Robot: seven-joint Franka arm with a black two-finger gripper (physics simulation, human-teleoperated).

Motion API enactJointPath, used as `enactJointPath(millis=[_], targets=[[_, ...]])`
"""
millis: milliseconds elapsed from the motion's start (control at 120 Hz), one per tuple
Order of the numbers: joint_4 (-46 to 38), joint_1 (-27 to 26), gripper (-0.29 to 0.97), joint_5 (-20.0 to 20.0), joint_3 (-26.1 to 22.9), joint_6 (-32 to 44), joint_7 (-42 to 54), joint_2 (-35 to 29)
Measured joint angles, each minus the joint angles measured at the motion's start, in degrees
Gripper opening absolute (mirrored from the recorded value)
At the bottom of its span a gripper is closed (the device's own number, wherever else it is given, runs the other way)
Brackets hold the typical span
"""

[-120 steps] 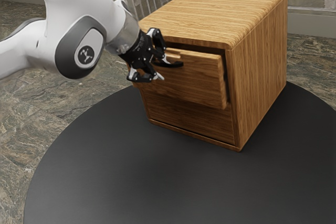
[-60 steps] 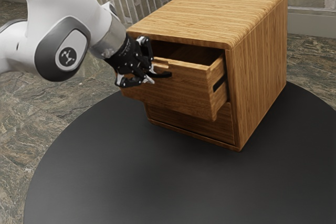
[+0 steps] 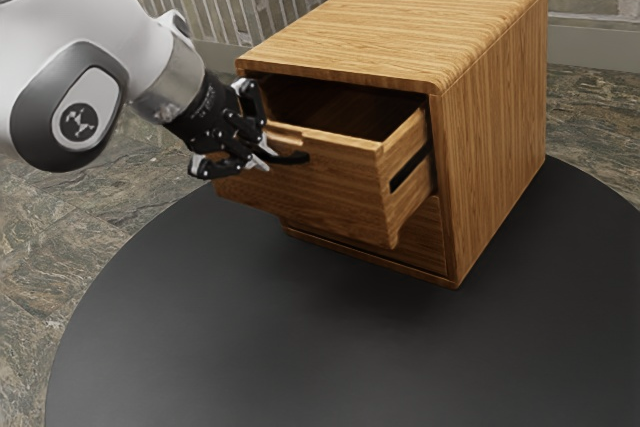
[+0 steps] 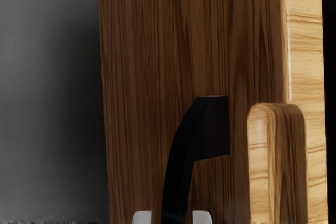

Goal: Pull the drawer handle with one arm to open the drawer

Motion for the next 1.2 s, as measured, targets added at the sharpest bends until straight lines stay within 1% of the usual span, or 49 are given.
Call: enactJointPath(millis=[242, 650, 917, 1000, 1075, 1133, 1200], targets=[[-3.7, 0.0, -0.07, 0.0, 0.1, -0.1, 0.2, -3.7], [-9.1, 0.1, -0.03, 0.1, 0.4, -0.5, 0.3, -10.3], [-10.9, 0.2, -0.03, 0.2, 0.5, -0.9, 0.4, -12.9], [-10.8, 0.2, 0.05, 0.2, 0.5, -1.4, 0.3, -14.3], [-10.5, 0.6, 0.20, 0.2, 0.5, -3.1, 0.3, -16.4], [-8.0, 2.6, 0.31, 0.3, 0.1, -5.9, 0.2, -17.2], [-3.6, 3.7, 0.41, 0.2, 0.4, -9.9, 0.2, -16.8]])
